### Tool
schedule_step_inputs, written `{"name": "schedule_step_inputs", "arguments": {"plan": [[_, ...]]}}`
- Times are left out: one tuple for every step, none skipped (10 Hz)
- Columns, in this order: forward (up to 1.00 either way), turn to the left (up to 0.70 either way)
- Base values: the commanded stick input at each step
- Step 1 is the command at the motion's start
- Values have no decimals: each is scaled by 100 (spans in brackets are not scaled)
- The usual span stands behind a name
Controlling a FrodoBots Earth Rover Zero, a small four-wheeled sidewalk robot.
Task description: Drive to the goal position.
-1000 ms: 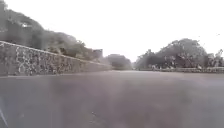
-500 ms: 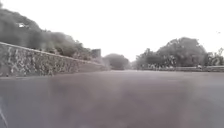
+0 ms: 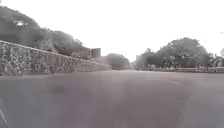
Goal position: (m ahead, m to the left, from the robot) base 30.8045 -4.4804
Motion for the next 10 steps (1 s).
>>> {"name": "schedule_step_inputs", "arguments": {"plan": [[70, 0], [70, 0], [70, 0], [70, 0], [70, 0], [70, 0], [70, 0], [70, 0], [70, 0], [70, -2]]}}
